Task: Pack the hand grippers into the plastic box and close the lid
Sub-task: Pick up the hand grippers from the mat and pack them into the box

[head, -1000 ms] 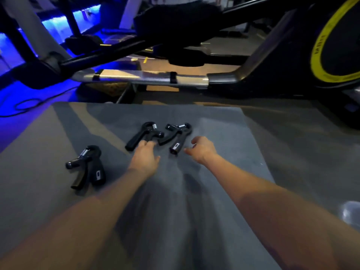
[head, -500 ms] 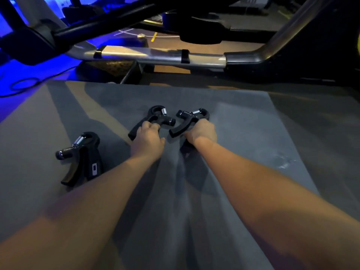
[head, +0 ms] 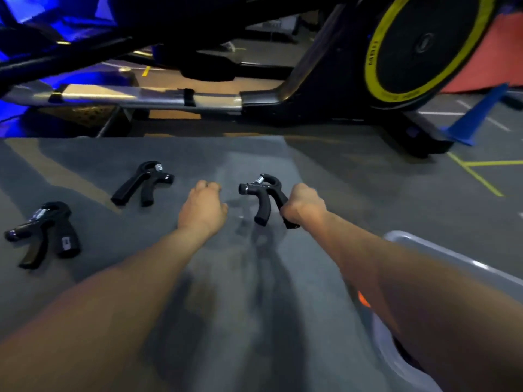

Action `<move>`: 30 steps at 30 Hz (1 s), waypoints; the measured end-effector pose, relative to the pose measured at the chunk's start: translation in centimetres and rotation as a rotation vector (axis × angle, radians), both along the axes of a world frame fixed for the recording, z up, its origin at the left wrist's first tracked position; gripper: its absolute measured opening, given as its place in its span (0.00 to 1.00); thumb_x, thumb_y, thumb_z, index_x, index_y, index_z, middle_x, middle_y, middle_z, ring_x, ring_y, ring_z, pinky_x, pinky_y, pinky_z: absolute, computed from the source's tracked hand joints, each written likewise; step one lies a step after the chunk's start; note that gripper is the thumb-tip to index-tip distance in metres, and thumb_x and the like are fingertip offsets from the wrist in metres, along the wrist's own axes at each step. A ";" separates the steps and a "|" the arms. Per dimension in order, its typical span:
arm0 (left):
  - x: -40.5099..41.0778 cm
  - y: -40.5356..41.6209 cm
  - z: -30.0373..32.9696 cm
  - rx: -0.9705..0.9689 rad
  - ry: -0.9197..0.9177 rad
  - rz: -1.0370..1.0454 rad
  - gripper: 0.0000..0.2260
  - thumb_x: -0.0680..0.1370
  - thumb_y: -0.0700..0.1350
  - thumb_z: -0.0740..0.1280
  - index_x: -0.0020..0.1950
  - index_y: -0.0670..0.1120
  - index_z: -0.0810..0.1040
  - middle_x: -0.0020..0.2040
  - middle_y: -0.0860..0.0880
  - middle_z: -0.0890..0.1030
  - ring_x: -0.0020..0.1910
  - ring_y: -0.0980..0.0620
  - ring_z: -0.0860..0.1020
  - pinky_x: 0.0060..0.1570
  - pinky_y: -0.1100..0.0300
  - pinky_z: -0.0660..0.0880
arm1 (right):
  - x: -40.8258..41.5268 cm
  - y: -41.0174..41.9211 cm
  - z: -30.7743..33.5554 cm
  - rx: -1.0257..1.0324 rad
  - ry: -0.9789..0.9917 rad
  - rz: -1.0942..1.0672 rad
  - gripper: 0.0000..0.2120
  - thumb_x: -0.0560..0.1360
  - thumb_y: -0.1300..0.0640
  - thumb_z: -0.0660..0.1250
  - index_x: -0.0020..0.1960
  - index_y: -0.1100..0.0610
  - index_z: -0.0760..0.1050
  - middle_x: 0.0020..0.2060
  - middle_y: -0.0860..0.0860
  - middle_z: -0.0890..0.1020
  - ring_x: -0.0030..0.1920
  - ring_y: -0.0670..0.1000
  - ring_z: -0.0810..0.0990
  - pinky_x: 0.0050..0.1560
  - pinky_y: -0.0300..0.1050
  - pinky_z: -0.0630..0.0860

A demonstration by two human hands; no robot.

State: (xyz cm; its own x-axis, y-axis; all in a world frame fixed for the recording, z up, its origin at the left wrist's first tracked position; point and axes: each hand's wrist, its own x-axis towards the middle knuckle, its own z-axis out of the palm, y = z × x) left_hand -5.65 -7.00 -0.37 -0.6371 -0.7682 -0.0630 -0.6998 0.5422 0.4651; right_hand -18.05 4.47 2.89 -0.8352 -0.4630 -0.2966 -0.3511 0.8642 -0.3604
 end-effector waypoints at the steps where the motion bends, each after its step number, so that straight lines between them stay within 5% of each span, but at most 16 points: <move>1: -0.7 2.0 0.7 0.002 0.002 -0.035 0.19 0.78 0.45 0.62 0.69 0.44 0.68 0.68 0.42 0.67 0.69 0.42 0.66 0.64 0.50 0.67 | -0.5 2.4 0.8 -0.014 0.004 -0.034 0.14 0.72 0.67 0.64 0.32 0.58 0.63 0.38 0.55 0.75 0.41 0.57 0.77 0.40 0.41 0.71; 5: -3.7 10.4 2.8 0.000 0.025 -0.187 0.18 0.78 0.44 0.62 0.68 0.46 0.70 0.67 0.44 0.69 0.67 0.43 0.68 0.63 0.51 0.68 | -1.9 11.5 3.5 -0.059 0.020 -0.139 0.14 0.72 0.69 0.61 0.30 0.59 0.63 0.29 0.54 0.72 0.26 0.53 0.72 0.30 0.40 0.69; 11: -8.0 22.4 3.6 -0.020 0.013 -0.380 0.20 0.78 0.46 0.63 0.69 0.47 0.67 0.67 0.45 0.68 0.67 0.43 0.68 0.64 0.50 0.68 | -4.2 22.8 3.2 -0.154 0.026 -0.306 0.15 0.73 0.65 0.61 0.31 0.58 0.60 0.51 0.62 0.80 0.49 0.61 0.80 0.43 0.47 0.73; 15: -9.9 29.5 2.0 -0.012 0.016 -0.482 0.24 0.77 0.46 0.64 0.72 0.48 0.63 0.70 0.47 0.65 0.69 0.44 0.66 0.66 0.51 0.67 | -5.5 29.3 1.3 -0.185 -0.008 -0.443 0.10 0.74 0.64 0.62 0.35 0.60 0.65 0.56 0.61 0.78 0.58 0.62 0.78 0.48 0.48 0.73; 21: -11.6 35.1 -1.9 -0.008 -0.072 -0.663 0.25 0.77 0.47 0.64 0.73 0.49 0.62 0.72 0.51 0.64 0.71 0.48 0.65 0.68 0.54 0.63 | -7.7 36.4 -2.9 -0.170 -0.074 -0.578 0.14 0.73 0.64 0.63 0.32 0.58 0.61 0.46 0.60 0.76 0.48 0.59 0.76 0.43 0.46 0.71; 23: -12.1 36.2 -3.4 0.015 -0.105 -0.704 0.25 0.77 0.46 0.64 0.73 0.49 0.62 0.73 0.52 0.64 0.71 0.49 0.64 0.68 0.54 0.65 | -8.2 38.4 -4.4 -0.134 -0.083 -0.615 0.13 0.72 0.63 0.63 0.32 0.58 0.62 0.49 0.61 0.77 0.52 0.61 0.77 0.43 0.46 0.71; 26: -13.1 37.3 -5.5 0.050 -0.151 -0.755 0.25 0.78 0.46 0.64 0.74 0.49 0.61 0.74 0.53 0.63 0.72 0.49 0.63 0.71 0.54 0.64 | -9.0 40.5 -6.2 -0.074 -0.088 -0.672 0.04 0.73 0.62 0.62 0.45 0.63 0.73 0.57 0.60 0.77 0.59 0.62 0.76 0.51 0.50 0.74; 30: -14.3 38.2 -7.3 0.082 -0.216 -0.811 0.25 0.79 0.44 0.63 0.75 0.50 0.60 0.76 0.53 0.61 0.74 0.50 0.60 0.72 0.56 0.61 | -10.1 42.5 -8.6 0.038 -0.077 -0.704 0.13 0.75 0.62 0.62 0.58 0.63 0.74 0.61 0.61 0.75 0.63 0.62 0.74 0.58 0.52 0.73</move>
State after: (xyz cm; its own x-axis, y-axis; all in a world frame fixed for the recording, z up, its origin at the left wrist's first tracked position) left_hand -19.98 31.17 -7.69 -0.9569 -0.0656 -0.2828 -0.1863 0.8857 0.4252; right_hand -28.15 46.93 -5.71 -0.9084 0.1910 -0.3720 0.3207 0.8891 -0.3267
